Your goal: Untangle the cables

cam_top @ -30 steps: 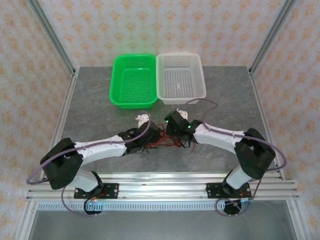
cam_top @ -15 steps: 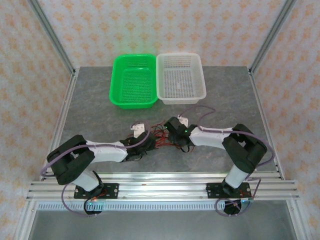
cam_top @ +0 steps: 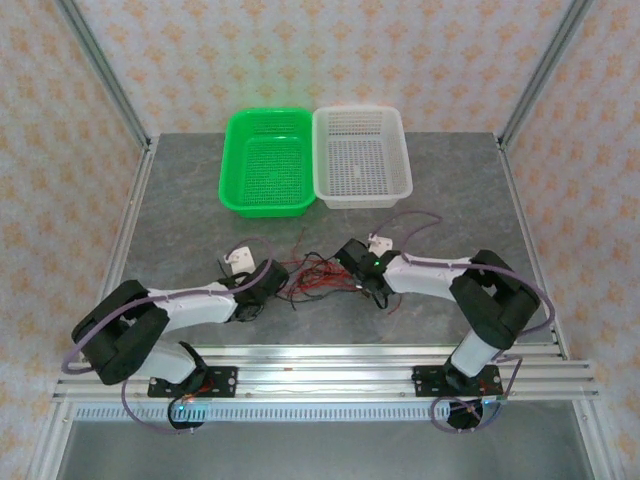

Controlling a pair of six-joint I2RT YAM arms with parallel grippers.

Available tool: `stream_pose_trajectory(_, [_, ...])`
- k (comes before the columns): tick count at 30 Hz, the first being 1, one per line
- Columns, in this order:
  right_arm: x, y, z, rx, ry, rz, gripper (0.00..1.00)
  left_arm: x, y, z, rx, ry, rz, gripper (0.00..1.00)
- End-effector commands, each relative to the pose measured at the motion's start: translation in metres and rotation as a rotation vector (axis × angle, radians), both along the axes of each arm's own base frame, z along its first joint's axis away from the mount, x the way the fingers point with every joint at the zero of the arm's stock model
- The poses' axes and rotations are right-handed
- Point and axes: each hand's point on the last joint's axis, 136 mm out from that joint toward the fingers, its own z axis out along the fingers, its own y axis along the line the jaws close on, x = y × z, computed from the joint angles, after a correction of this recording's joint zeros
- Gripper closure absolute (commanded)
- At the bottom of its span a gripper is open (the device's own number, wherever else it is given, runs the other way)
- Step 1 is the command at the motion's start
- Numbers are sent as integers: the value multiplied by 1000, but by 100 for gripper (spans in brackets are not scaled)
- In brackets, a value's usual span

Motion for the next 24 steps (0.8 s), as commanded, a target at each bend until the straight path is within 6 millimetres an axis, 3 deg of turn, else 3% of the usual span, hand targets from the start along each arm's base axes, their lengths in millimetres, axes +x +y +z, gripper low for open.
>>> stream_pose_trajectory(1, [2,-30,16,-99,-38,-43,81,0,13,12,51,-30,20,27])
stream_pose_trajectory(6, [12,-30,42,-71,-86,-38,80,9,5,45,12,-109,-15,26])
stream_pose_trajectory(13, [20,-12,94,40,-157,15,75,16,-6,104,-35,-196,-96,24])
stream_pose_trajectory(20, [12,40,126,245,-151,201,67,18,-21,144,-101,-247,-178,22])
stream_pose_trajectory(24, [-9,84,125,289,-89,371,63,19,-31,152,-142,-259,-215,22])
